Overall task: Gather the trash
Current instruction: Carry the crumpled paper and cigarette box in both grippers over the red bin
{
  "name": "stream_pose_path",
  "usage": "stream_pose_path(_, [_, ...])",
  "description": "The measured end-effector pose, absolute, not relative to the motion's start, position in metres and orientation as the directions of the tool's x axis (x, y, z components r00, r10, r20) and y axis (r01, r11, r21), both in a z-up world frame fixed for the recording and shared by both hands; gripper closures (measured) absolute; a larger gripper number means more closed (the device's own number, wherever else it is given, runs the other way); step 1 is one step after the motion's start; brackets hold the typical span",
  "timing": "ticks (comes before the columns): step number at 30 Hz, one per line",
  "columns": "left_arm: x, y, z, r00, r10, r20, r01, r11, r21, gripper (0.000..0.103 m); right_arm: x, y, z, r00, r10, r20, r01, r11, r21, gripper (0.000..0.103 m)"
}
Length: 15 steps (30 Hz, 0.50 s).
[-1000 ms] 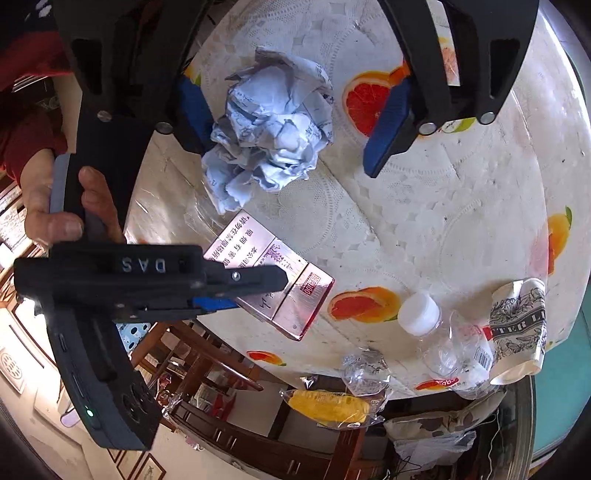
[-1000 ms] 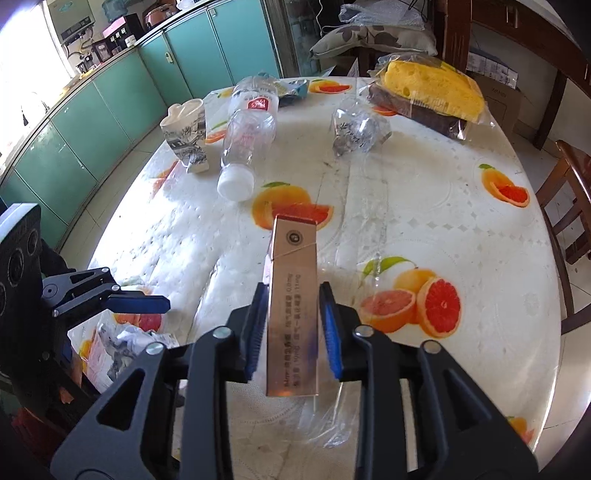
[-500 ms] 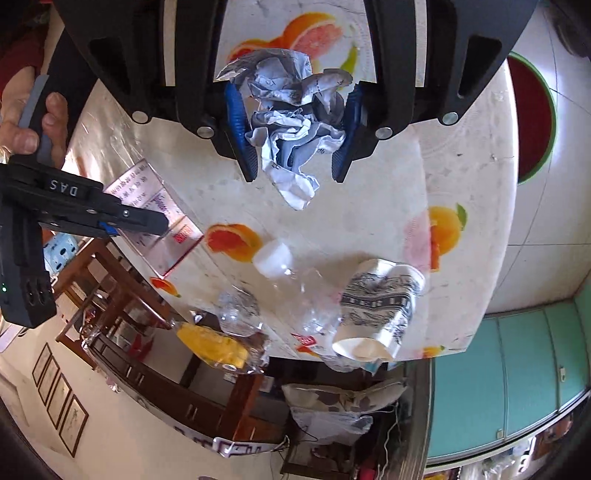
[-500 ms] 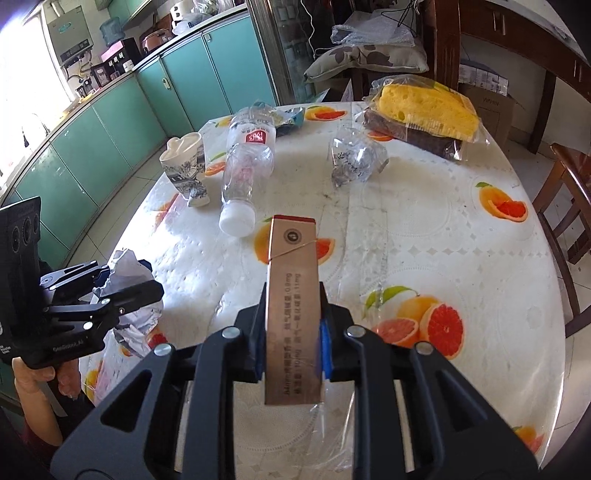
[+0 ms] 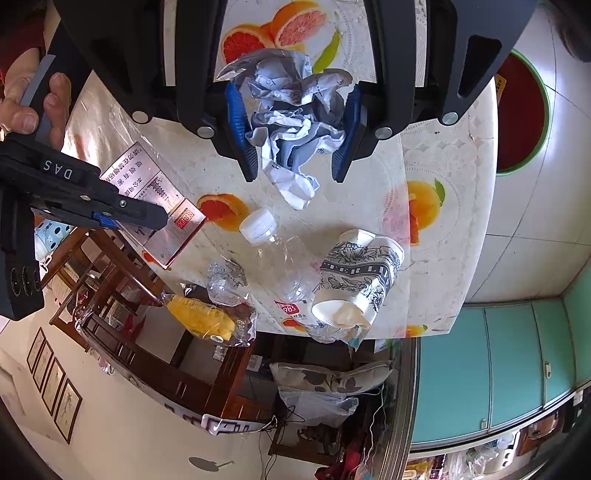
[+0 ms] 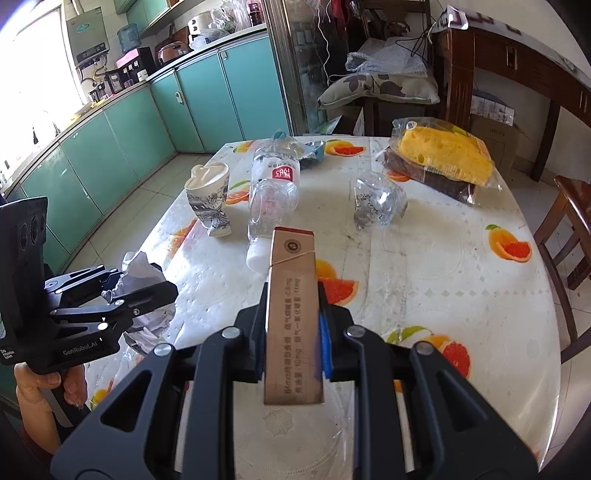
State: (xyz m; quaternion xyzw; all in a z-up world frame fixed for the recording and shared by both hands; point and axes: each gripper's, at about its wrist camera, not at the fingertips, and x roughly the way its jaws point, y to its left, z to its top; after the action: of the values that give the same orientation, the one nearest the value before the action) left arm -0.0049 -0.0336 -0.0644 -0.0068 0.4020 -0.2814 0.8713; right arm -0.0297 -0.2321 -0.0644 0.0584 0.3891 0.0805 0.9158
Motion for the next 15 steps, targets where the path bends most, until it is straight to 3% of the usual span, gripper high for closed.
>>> stream_pose_path(15, [-0.002, -0.004, -0.052, 0.594, -0.470, -0.652, 0.430, 0.871, -0.236, 0.063, -0.019, -0.216, -0.051, 0.706, 0.190, -0.682, -0.119, 0.982, 0.149, 0.081])
